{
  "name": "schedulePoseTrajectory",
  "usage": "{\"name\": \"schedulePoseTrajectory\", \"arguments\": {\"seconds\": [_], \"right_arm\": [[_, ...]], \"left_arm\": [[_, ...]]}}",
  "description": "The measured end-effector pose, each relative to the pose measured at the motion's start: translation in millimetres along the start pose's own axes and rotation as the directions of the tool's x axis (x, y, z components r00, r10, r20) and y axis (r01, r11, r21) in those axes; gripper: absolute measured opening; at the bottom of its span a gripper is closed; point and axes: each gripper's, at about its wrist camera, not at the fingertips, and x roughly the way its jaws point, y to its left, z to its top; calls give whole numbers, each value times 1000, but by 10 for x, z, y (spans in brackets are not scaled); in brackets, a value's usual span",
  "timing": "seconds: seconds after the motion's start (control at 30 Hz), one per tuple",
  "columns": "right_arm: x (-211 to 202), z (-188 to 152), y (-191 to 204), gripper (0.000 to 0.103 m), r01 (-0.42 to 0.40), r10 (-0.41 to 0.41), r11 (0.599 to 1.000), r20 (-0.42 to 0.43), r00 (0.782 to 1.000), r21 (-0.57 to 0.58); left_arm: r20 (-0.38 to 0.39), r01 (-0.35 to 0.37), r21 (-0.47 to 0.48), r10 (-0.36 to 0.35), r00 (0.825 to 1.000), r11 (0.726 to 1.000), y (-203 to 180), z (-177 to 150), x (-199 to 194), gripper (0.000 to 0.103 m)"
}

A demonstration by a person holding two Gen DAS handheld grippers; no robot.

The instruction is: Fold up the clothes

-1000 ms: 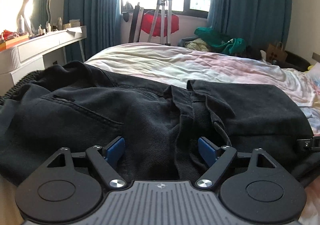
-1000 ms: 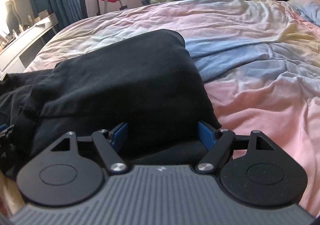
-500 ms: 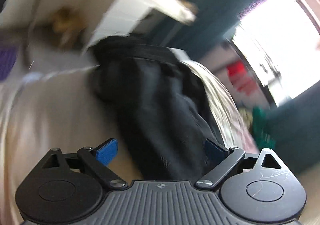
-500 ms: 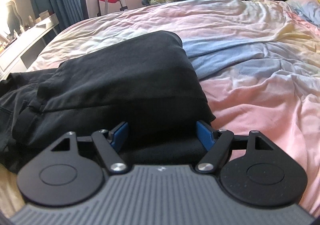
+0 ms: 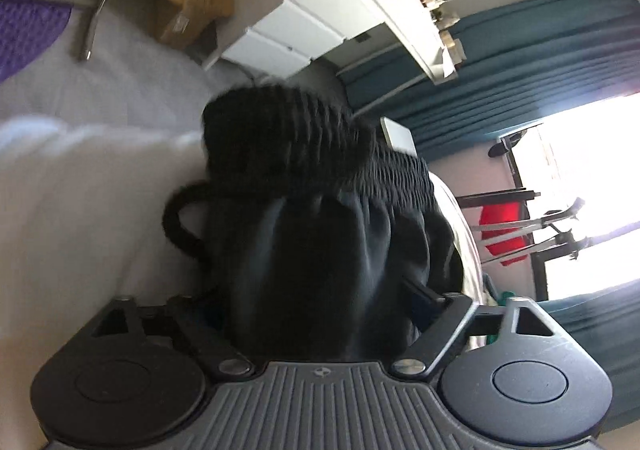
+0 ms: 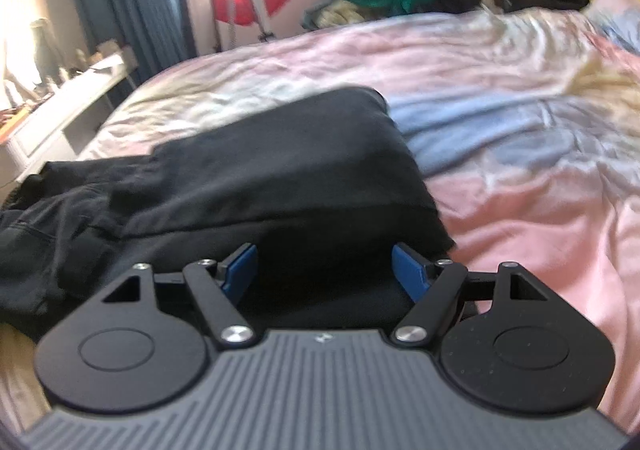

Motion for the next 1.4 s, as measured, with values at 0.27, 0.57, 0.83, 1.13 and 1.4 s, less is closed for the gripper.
{"name": "schedulePoseTrajectory", "arguments": {"seconds": [0.27, 0.57, 0.83, 1.13, 1.4], "right_arm": [[184, -39, 416, 78, -72, 70, 985, -20, 997, -155], [124, 52, 347, 79, -118, 116, 989, -26, 993, -87], [-43, 172, 67, 77, -146, 147, 987, -12, 989, 71], [-451, 305, -952, 77, -96, 55, 895, 105, 993, 437], [-493, 313, -1588, 78, -76, -27, 802, 163, 986, 593]], "left_arm": [[119, 10, 168, -31, 992, 986, -262, 28, 31, 24], [276, 53, 490, -213, 937, 870, -959, -477, -398, 15], [362, 10, 590, -276, 890, 807, -1767, -1262, -896, 15], [379, 28, 693, -397, 836, 721, -2950, -2897, -1202, 14], [240, -6, 905, -500, 832, 425, -3172, -4928, -804, 14]]}}
